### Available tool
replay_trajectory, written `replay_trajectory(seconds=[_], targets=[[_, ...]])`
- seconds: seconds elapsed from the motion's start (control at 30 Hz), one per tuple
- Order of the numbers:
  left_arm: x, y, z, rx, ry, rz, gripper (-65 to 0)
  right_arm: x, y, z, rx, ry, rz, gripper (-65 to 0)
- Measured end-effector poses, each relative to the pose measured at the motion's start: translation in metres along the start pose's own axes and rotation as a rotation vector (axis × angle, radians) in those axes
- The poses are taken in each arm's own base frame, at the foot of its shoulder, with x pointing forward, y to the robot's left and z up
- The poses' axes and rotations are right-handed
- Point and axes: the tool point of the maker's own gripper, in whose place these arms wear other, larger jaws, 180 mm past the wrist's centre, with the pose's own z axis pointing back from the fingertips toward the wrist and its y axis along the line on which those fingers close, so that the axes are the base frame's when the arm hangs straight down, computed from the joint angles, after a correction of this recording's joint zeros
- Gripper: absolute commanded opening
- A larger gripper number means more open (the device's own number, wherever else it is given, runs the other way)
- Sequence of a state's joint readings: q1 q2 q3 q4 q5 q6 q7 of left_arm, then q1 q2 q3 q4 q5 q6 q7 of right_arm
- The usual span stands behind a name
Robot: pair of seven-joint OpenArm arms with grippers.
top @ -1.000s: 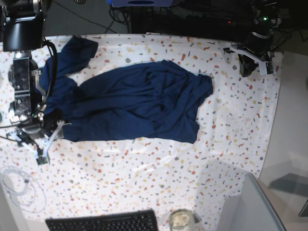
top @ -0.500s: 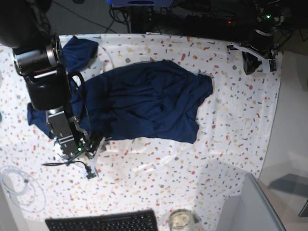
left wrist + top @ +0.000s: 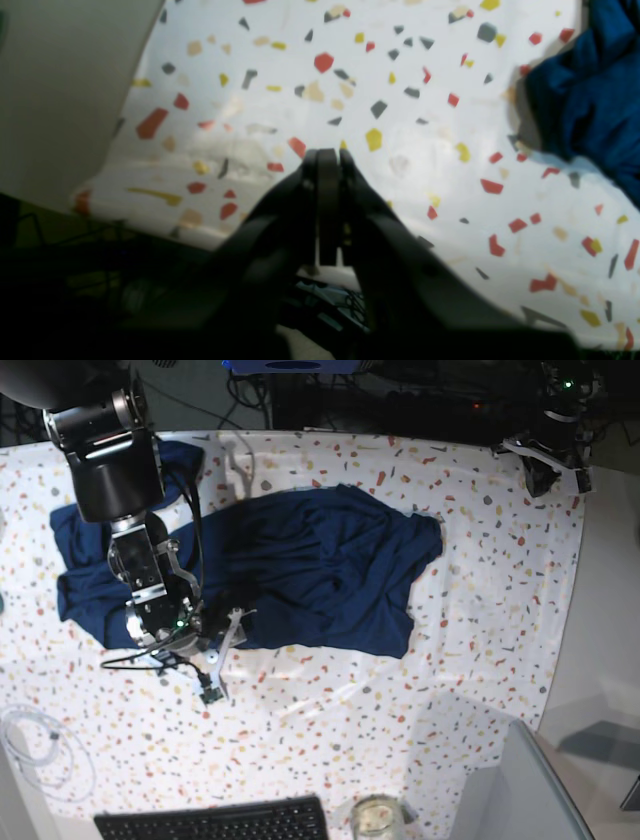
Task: Layout the t-shirt on the table in an organized manner, then fold the t-shirt properly
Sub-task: 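Grasp the t-shirt hem with the right gripper and pull it flat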
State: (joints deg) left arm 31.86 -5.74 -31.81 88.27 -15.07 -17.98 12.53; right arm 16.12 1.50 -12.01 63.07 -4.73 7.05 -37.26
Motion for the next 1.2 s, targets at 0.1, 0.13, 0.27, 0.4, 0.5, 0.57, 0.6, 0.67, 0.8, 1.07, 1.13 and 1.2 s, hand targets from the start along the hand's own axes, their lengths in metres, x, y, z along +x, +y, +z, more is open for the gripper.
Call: replay_trajectory(seconds=[0.1,0.13,0.27,0.4,0.5,0.57,0.6,0.67,0.8,1.07,1.13,1.2], targets=[[0.001,0.000,0.000,0.000,-0.002,0.001,-65.0,0.012,-0.010,0.007,-0.024,-0.013,0.004,-27.0],[0.001,0.000,0.000,-0.001,-0.002,0.000,-65.0,0.011,-0.011,0.005,-0.024,-0.005,0.004,-27.3],[0.001,-0.002,-0.001,-0.005,-0.002,-0.001,-65.0,-0.028,0.000,-0.012,0.003,0.097,0.001,-29.3],[0.008,-0.006,-0.006,-0.009,-0.023,0.009,-65.0,-0.027,-0.002,-0.022,0.009,0.089,-0.004,-51.5],[0.007,-0.006,-0.005,-0.010,-0.019,0.008,-65.0,-0.019,-0.008,-0.021,-0.002,0.078,-0.002,-65.0],[0.006,-0.005,-0.005,-0.007,-0.018,0.009,-65.0,-0.016,-0.009,-0.018,-0.005,0.069,-0.001,-63.2],[0.007,-0.006,-0.006,-0.011,-0.020,0.009,-65.0,-0.009,-0.010,-0.015,-0.009,0.047,-0.001,-64.2],[0.007,-0.006,-0.006,-0.011,-0.021,0.009,-65.0,0.008,-0.013,-0.009,-0.020,0.001,0.001,-64.8],[0.006,-0.005,-0.005,-0.007,-0.018,0.008,-65.0,0.046,-0.029,0.000,-0.048,-0.041,0.006,-64.8],[0.006,-0.005,-0.005,-0.008,-0.018,0.008,-65.0,0.076,-0.041,0.008,-0.069,-0.090,0.007,-64.8],[0.006,-0.005,-0.005,-0.008,-0.018,0.009,-65.0,0.084,-0.045,0.010,-0.075,-0.105,0.007,-64.8],[0.007,-0.006,-0.005,-0.009,-0.021,0.008,-65.0,0.088,-0.046,0.011,-0.077,-0.113,0.007,-64.8]])
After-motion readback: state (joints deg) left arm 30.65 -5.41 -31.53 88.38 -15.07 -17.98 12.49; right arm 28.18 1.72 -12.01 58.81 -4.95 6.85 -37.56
